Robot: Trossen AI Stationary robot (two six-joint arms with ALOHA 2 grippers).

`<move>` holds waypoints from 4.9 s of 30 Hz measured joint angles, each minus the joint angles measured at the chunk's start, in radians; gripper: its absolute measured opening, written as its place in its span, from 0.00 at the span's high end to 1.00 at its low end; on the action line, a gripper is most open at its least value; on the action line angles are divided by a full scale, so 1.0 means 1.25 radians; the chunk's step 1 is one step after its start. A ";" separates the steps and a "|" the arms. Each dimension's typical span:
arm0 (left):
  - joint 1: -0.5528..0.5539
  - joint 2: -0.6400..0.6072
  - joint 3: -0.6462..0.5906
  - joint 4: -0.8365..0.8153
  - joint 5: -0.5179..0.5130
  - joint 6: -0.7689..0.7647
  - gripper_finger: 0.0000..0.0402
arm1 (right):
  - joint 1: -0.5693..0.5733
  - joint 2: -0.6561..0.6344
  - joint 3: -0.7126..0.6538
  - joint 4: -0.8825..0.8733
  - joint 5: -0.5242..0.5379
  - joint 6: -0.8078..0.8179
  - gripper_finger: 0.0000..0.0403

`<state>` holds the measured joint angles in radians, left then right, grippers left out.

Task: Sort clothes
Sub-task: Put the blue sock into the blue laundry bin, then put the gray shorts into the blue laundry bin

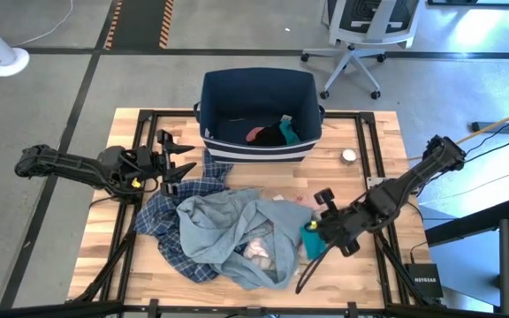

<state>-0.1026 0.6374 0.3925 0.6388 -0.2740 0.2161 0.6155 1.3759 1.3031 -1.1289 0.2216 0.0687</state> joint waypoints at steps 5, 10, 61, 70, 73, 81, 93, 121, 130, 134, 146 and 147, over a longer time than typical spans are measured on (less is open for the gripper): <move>0.000 0.000 0.000 0.000 0.000 0.000 0.48 | -0.001 -0.001 0.031 0.015 0.085 -0.047 0.93; 0.000 0.000 0.000 0.000 0.000 0.000 0.48 | -0.002 0.001 0.026 0.042 0.276 -0.080 0.93; 0.000 0.000 0.000 0.000 0.000 0.000 0.48 | -0.184 0.163 0.037 0.364 0.279 -0.417 0.96; 0.001 0.000 0.000 -0.001 0.000 0.000 0.48 | -0.274 0.163 0.227 0.216 0.356 -0.535 0.93; 0.000 0.000 0.000 -0.001 0.000 0.000 0.48 | -0.324 0.163 0.287 0.183 0.353 -0.581 0.94; 0.001 0.000 0.000 -0.003 0.000 0.000 0.48 | -0.482 0.162 0.389 0.170 0.349 -0.672 0.93; 0.001 0.000 0.000 -0.006 0.000 0.024 0.48 | -0.696 0.184 0.390 0.181 0.193 -0.687 0.89; 0.001 0.000 0.000 -0.001 -0.002 0.025 0.48 | -0.679 0.245 0.592 -0.015 0.141 -0.664 0.49; 0.001 0.000 0.000 0.000 -0.002 0.021 0.48 | -0.496 0.243 0.660 -0.138 0.105 -0.600 0.49; 0.000 0.000 0.000 0.000 -0.001 0.020 0.48 | -0.416 0.243 0.659 -0.191 0.108 -0.552 0.49; 0.000 0.000 0.000 -0.001 -0.001 0.014 0.48 | -0.180 0.242 0.516 -0.203 0.163 -0.455 0.49; 0.001 0.000 0.000 -0.001 -0.001 0.012 0.48 | -0.165 0.242 0.498 -0.207 0.152 -0.448 0.49</move>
<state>-0.1017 0.6373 0.3927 0.6380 -0.2756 0.2306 0.4099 1.6787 1.9252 -1.3871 0.4115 -0.4907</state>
